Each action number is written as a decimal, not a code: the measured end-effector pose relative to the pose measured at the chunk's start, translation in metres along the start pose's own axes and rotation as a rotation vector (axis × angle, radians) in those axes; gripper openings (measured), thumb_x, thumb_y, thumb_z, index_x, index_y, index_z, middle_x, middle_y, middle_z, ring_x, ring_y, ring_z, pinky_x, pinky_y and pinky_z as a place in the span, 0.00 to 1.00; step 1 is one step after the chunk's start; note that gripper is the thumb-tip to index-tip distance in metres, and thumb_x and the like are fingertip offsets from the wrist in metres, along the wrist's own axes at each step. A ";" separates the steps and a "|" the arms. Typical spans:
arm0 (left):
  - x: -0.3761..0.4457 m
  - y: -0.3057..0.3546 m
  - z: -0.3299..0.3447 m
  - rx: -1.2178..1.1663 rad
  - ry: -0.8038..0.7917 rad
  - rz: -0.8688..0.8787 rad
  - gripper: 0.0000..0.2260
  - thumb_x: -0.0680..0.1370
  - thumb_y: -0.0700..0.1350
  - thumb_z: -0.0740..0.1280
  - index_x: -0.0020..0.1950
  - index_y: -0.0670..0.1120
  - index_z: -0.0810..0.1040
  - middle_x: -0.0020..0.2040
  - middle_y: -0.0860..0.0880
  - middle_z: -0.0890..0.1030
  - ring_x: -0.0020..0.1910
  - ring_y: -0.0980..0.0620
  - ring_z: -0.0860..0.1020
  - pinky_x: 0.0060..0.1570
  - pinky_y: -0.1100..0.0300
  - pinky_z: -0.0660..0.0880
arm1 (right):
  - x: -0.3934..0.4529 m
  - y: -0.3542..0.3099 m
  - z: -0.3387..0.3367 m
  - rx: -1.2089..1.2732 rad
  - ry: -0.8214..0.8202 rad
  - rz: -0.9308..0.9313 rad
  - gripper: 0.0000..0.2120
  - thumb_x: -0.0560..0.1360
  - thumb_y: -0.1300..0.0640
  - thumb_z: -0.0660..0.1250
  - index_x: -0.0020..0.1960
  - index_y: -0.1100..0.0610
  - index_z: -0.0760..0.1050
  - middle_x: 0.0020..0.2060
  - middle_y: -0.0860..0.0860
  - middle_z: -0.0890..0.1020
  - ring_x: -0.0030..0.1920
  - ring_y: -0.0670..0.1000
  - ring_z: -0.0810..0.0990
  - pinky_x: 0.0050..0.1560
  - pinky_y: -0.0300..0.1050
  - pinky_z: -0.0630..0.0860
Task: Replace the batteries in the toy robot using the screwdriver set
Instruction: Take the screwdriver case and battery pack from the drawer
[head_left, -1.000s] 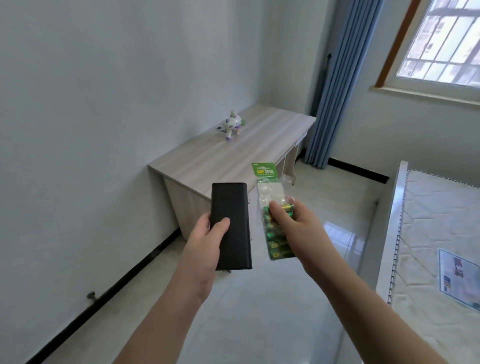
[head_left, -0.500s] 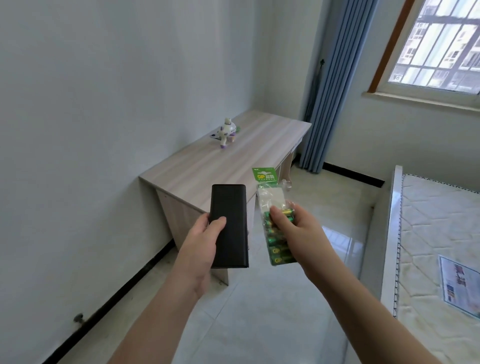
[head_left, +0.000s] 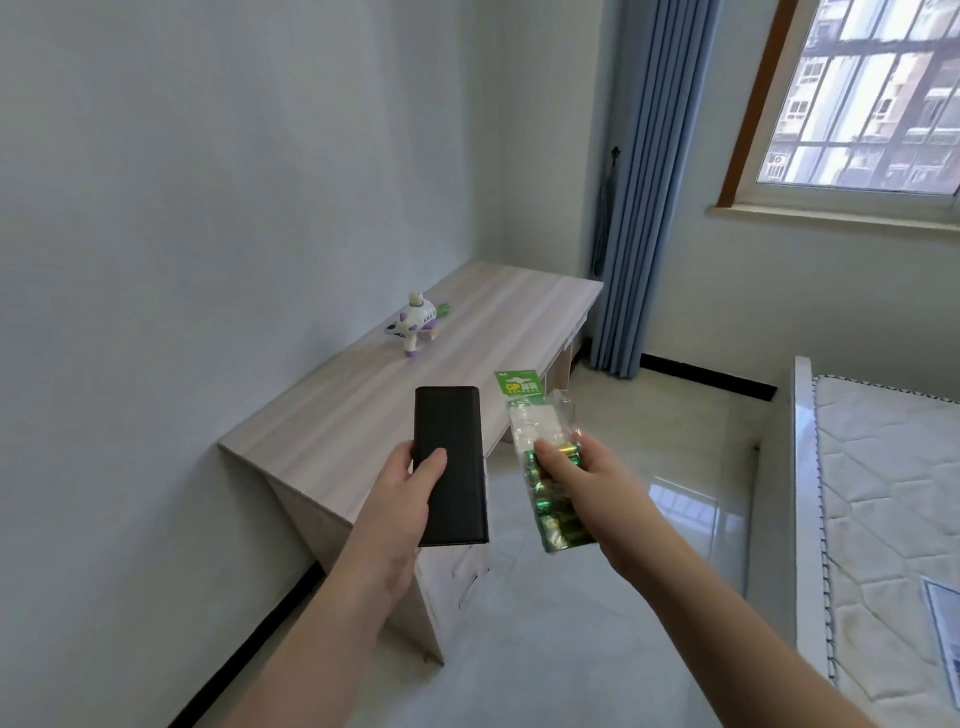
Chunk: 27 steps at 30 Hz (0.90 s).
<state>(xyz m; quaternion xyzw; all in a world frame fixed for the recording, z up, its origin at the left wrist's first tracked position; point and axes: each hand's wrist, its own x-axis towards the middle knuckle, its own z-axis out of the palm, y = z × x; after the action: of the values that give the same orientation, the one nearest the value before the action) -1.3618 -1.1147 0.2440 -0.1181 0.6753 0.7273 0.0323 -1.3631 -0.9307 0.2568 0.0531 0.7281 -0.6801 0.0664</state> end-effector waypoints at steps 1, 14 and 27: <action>0.010 0.000 0.006 0.004 0.006 -0.007 0.09 0.81 0.50 0.62 0.61 0.51 0.75 0.55 0.46 0.83 0.54 0.46 0.82 0.53 0.48 0.79 | 0.012 0.000 -0.006 0.005 0.000 0.010 0.06 0.78 0.46 0.64 0.53 0.46 0.74 0.44 0.51 0.83 0.42 0.51 0.83 0.39 0.45 0.78; 0.156 0.003 0.041 0.039 0.026 -0.076 0.10 0.81 0.49 0.64 0.60 0.50 0.76 0.53 0.48 0.83 0.52 0.48 0.81 0.47 0.54 0.78 | 0.157 0.015 -0.032 0.044 -0.001 0.126 0.06 0.77 0.46 0.66 0.51 0.47 0.76 0.45 0.53 0.84 0.45 0.54 0.84 0.45 0.50 0.81; 0.356 0.012 0.057 -0.044 -0.056 -0.109 0.09 0.80 0.46 0.64 0.60 0.50 0.77 0.54 0.50 0.83 0.54 0.49 0.81 0.51 0.54 0.78 | 0.345 0.004 -0.035 -0.065 0.073 0.194 0.08 0.77 0.48 0.66 0.53 0.50 0.77 0.42 0.53 0.83 0.39 0.52 0.82 0.38 0.45 0.77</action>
<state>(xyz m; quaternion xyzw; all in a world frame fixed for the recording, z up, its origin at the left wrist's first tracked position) -1.7174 -1.0990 0.1826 -0.1352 0.6507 0.7420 0.0880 -1.7035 -0.8996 0.1973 0.1458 0.7433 -0.6440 0.1072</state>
